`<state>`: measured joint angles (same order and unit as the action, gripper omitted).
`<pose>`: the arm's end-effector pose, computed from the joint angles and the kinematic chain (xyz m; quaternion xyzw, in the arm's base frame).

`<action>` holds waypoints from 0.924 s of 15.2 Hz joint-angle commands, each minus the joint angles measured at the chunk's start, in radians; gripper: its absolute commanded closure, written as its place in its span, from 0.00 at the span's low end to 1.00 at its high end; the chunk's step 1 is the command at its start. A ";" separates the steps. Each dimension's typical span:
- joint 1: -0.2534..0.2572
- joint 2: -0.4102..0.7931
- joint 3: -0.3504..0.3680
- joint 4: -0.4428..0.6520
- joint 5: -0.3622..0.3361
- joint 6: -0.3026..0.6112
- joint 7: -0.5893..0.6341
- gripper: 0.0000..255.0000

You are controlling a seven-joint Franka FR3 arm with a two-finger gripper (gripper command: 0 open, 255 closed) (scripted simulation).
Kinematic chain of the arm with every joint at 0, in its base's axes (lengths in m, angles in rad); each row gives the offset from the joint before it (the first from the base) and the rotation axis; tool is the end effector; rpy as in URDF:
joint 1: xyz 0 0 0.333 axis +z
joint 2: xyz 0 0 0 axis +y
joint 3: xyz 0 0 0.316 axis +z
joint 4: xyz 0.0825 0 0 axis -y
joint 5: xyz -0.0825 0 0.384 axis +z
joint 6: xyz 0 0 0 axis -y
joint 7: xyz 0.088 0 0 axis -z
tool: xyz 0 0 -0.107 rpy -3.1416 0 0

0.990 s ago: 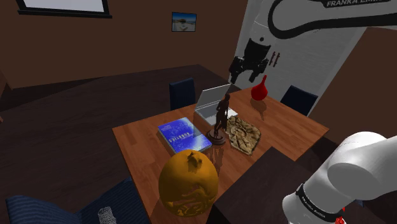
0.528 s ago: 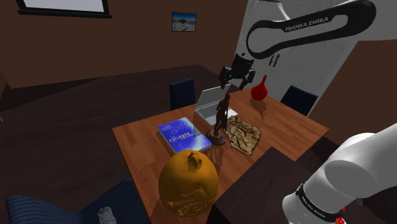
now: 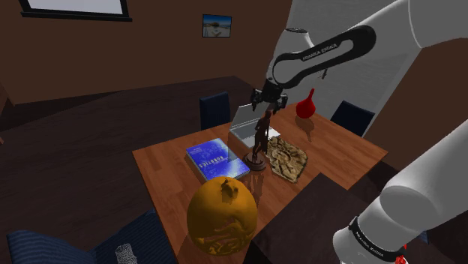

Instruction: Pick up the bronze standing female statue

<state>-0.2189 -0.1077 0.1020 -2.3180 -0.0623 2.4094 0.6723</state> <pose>0.5094 -0.0597 0.4053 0.9262 -0.3627 0.1030 0.0003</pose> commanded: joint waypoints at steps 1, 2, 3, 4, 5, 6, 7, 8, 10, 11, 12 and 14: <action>-0.019 0.076 -0.010 0.034 -0.017 0.048 0.044 0.00; -0.024 0.110 -0.015 0.049 -0.026 0.069 0.070 0.00; -0.030 0.144 -0.020 0.064 -0.035 0.089 0.095 0.00; -0.034 0.178 -0.027 0.080 -0.043 0.109 0.120 0.00; -0.038 0.211 -0.034 0.097 -0.051 0.127 0.144 0.00; -0.041 0.245 -0.041 0.115 -0.058 0.145 0.168 0.00; -0.043 0.278 -0.049 0.133 -0.064 0.161 0.191 0.00; -0.046 0.311 -0.058 0.153 -0.069 0.177 0.214 0.00; -0.049 0.377 -0.077 0.193 -0.076 0.206 0.256 0.00; -0.051 0.410 -0.086 0.214 -0.077 0.220 0.276 0.00; -0.052 0.443 -0.095 0.236 -0.077 0.233 0.295 0.00; -0.056 0.508 -0.114 0.282 -0.074 0.256 0.331 0.00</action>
<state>-0.2728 0.3660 -0.0019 -2.0575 -0.1374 2.6497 0.9832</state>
